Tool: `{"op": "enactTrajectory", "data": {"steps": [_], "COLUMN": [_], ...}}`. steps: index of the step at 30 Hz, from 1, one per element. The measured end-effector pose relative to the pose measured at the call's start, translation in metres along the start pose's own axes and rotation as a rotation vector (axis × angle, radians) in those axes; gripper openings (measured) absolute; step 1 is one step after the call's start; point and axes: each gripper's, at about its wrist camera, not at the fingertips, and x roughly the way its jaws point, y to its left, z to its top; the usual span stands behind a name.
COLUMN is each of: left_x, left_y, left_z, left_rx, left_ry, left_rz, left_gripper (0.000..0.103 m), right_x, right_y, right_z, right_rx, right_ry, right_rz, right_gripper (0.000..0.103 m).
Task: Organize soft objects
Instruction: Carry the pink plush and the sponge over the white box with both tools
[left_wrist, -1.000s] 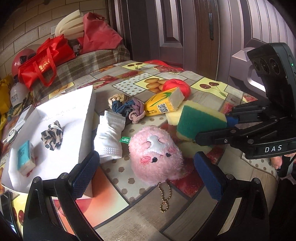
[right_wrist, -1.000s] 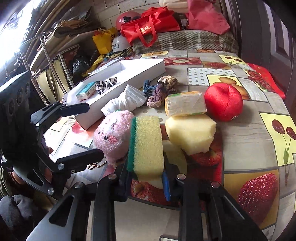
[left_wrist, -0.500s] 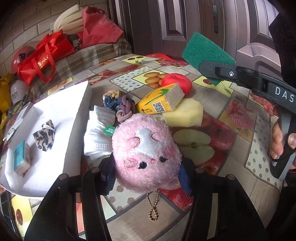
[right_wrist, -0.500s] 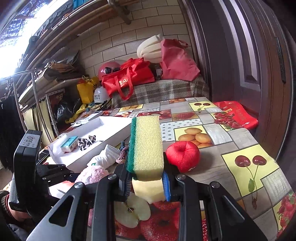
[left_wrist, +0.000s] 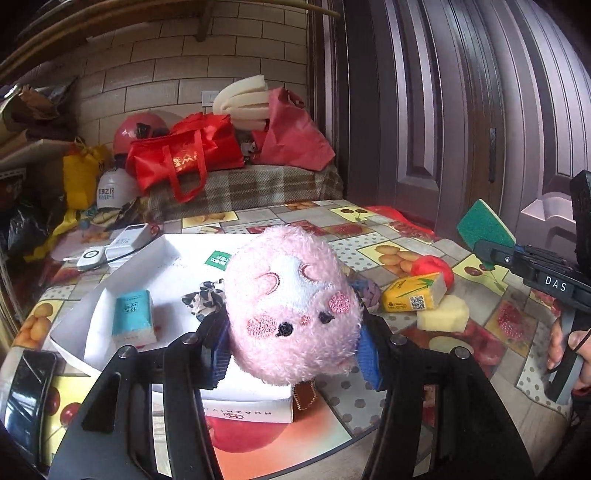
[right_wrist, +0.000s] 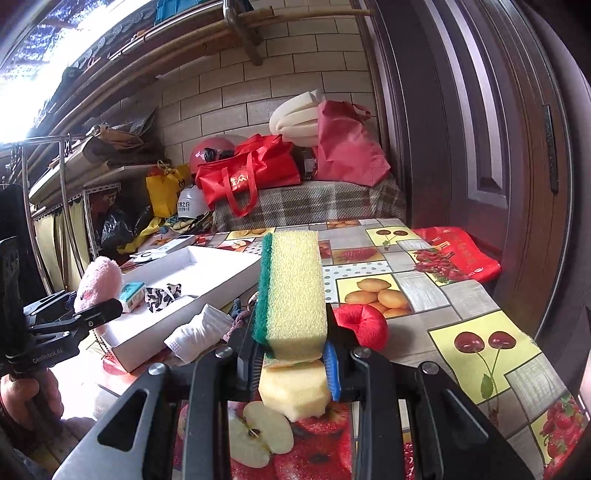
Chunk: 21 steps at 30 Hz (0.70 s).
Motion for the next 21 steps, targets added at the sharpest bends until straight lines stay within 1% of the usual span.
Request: {"op": "enactTrajectory", "data": {"steps": [2,3,5,8,14,21], "left_x": [-0.003,-0.004,-0.004,-0.005,-0.007,-0.008], "left_y": [-0.001,0.001,0.011,0.026,0.054,0.063], "left_z": [0.0,-0.001,-0.002,-0.003,-0.005,-0.006], "left_rx": [0.038,0.04,0.008,-0.013,-0.069,-0.083], "left_ry": [-0.02,-0.023,-0.02,-0.029,-0.036,-0.044], "left_rz": [0.02,0.025,0.032,0.069,0.123,0.153], "left_gripper": [0.056,0.056,0.056,0.056,0.056,0.056], "right_x": [0.007,0.011,0.016,0.021,0.037,0.044], "right_y": [0.007,0.011,0.017,0.026,0.038,0.065], "right_z": [0.0,0.0,0.0,-0.001,-0.004,-0.005], "right_rx": [-0.021,-0.032,-0.044,-0.061,-0.05,-0.142], "right_ry": [0.013,0.021,0.034,0.049,0.089,0.083], "right_rz": [0.011,0.019,0.038,0.054,0.088,0.104], "right_gripper": [0.027,0.027,0.027,0.027,0.027,0.027]}}
